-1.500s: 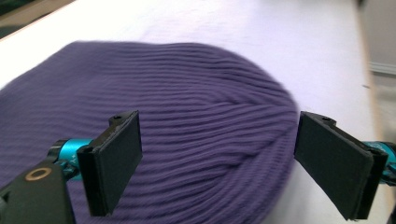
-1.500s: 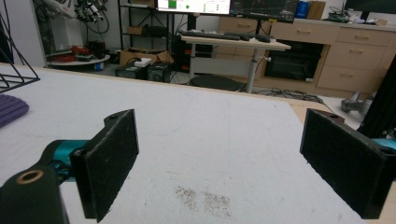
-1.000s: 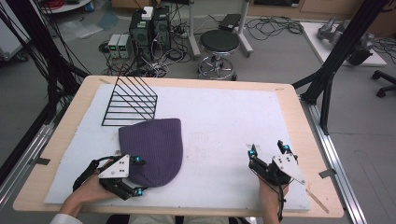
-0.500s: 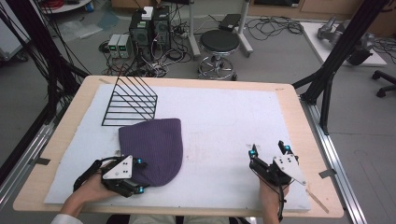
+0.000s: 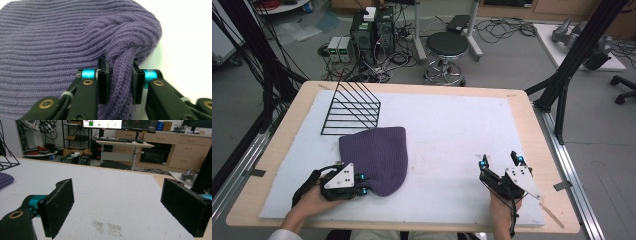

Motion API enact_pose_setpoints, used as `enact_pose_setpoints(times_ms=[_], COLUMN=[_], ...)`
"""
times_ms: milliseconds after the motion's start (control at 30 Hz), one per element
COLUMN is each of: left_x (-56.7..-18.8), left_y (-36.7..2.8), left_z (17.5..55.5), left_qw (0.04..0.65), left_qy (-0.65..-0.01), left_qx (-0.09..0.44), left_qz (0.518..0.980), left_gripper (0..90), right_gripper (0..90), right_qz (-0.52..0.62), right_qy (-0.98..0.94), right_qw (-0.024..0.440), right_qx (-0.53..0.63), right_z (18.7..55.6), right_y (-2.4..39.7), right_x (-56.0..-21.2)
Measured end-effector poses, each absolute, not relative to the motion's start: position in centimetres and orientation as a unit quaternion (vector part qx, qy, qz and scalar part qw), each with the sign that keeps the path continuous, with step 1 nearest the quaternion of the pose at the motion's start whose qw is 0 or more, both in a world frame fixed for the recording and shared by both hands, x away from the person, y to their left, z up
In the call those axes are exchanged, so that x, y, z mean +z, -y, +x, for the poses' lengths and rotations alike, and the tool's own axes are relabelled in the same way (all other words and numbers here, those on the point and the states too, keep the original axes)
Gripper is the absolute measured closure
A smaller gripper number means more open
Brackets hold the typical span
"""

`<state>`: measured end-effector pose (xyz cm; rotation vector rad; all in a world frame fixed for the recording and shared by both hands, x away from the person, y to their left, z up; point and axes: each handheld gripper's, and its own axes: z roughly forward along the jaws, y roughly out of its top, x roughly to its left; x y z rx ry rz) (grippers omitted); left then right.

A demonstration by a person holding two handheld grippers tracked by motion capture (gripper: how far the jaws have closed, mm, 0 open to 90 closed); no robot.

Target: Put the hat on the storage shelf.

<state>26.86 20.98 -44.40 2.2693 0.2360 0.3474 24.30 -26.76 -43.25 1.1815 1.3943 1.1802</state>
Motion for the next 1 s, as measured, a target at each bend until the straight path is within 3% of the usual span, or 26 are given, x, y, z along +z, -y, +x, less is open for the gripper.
enact_pose_setpoints(times_ms=[467, 1000], left_x=[-43.8, -41.3], left_y=[-21.0, -21.8], left_z=[26.6, 26.7], left_qw=[0.409, 0.486], left_qy=[-0.107, -0.145], left_qx=[0.151, 0.211], left_qz=[0.894, 0.835], left_gripper=[78.3, 79.3], right_gripper=[10.8, 10.8], right_qz=[0.484, 0.480], right_qy=[-0.566, -0.570], right_qw=[0.461, 0.456], right_qx=[0.483, 0.487], right_z=[24.3, 24.4], right_y=[26.8, 26.7], right_x=[-43.3, -43.3])
